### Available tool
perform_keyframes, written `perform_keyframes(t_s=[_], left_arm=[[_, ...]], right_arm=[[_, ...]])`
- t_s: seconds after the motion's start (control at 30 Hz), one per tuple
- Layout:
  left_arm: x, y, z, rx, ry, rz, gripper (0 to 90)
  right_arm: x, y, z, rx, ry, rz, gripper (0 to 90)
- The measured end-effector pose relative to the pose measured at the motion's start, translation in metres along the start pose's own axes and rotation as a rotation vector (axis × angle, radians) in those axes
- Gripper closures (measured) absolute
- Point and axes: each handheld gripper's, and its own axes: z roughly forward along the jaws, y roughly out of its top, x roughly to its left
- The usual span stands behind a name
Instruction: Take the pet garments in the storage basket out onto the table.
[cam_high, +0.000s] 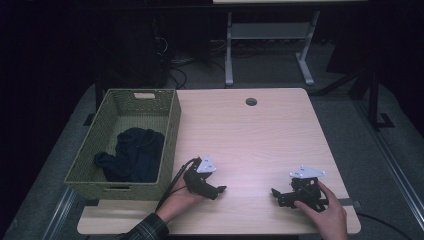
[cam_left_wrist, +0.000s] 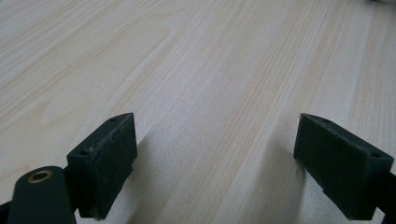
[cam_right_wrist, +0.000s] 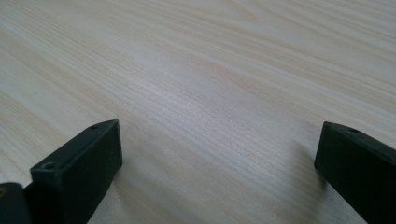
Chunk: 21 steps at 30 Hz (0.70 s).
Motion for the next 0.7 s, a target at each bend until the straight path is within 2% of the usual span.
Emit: perform_keyframes(t_s=[0.37, 0.53, 0.6, 0.7], left_arm=[[0.001, 0.000, -0.003, 0.015, 0.010, -0.009, 13.2], [0.005, -0.001, -0.007, 0.019, 0.007, -0.042, 13.6], [0.006, -0.001, -0.009, 0.030, 0.010, -0.041, 13.6], [0.007, 0.000, -0.011, 0.020, 0.010, -0.049, 13.6]], right_arm=[[0.000, 0.000, 0.000, 0.000, 0.000, 0.000, 0.5], [0.000, 0.000, 0.000, 0.000, 0.000, 0.000, 0.5], [0.000, 0.000, 0.000, 0.000, 0.000, 0.000, 0.5], [0.000, 0.000, 0.000, 0.000, 0.000, 0.000, 0.5]])
